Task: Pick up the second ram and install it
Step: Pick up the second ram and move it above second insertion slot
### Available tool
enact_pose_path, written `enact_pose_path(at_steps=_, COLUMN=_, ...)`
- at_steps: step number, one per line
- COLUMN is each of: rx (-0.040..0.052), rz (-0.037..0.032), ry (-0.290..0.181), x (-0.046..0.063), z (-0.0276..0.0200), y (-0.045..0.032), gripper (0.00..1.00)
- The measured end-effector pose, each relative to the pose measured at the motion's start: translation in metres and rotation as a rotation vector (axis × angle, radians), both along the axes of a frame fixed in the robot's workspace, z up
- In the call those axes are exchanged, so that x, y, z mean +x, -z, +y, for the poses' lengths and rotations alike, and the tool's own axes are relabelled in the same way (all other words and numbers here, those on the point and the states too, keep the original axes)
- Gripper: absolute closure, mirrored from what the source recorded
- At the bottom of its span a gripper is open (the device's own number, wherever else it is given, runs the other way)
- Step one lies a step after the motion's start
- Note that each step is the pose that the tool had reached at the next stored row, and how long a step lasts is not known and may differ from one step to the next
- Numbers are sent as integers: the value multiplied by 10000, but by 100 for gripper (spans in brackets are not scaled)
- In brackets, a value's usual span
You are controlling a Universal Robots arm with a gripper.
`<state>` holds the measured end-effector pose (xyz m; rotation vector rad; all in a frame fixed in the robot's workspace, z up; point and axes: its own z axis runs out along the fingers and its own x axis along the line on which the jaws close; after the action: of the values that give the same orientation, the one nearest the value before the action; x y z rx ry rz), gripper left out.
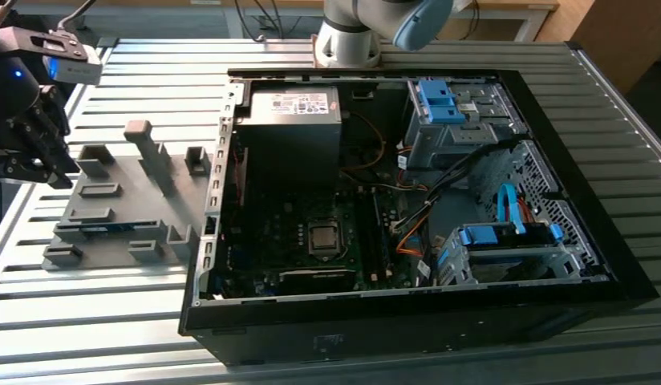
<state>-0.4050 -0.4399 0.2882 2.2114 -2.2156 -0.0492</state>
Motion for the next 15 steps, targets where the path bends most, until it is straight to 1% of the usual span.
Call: enact_pose_path(at_steps=15, rx=0, rz=-31, ry=-6, x=-4, z=-27, y=150, gripper=68)
